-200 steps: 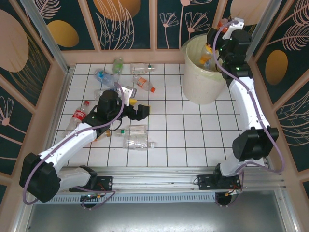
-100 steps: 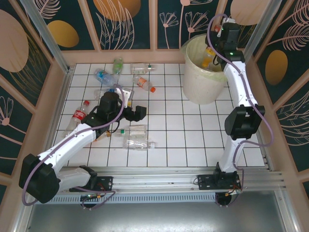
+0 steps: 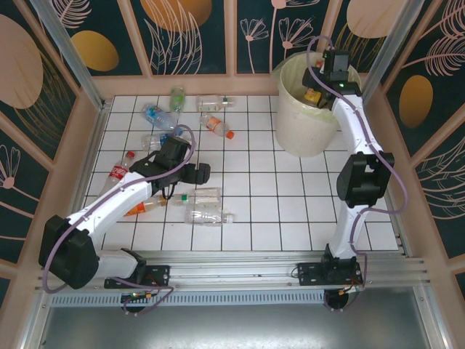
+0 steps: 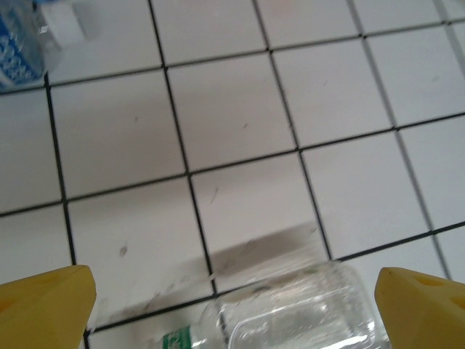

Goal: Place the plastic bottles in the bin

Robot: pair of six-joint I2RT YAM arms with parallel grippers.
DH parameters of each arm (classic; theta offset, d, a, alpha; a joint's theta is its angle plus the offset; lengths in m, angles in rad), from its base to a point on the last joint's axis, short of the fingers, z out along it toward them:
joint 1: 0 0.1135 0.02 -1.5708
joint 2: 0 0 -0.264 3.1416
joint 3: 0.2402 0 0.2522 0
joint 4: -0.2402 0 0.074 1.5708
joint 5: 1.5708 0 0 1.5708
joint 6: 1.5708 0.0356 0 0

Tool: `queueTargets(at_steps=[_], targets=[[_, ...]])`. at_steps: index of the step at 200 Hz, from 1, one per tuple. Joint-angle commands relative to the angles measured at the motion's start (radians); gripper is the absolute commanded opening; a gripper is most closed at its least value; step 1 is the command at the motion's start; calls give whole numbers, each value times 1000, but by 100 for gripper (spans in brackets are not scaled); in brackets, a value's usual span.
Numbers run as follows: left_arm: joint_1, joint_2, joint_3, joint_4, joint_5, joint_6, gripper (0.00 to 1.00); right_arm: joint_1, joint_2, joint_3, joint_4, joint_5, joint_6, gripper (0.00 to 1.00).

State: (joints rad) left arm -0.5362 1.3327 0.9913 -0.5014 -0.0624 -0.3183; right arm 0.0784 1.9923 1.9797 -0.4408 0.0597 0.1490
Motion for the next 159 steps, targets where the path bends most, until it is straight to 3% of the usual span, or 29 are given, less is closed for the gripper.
queueTargets(at_steps=[1,59,80,131,159], targets=[[-3,22,15,-134,-26,15,99,-10,-65,-38,31,-29,34,64],[-4,99,50,-248,-39,120,99,-11,-160,-110,77,-103,66,81],[-4,122,79,-244,61,152,99,-11,-220,-165,108,-141,80,83],[-10,196,118,-252,58,181,99,-10,-399,-291,173,-222,104,96],[-16,207,112,-249,94,189,99,-7,-496,-362,201,-294,119,97]])
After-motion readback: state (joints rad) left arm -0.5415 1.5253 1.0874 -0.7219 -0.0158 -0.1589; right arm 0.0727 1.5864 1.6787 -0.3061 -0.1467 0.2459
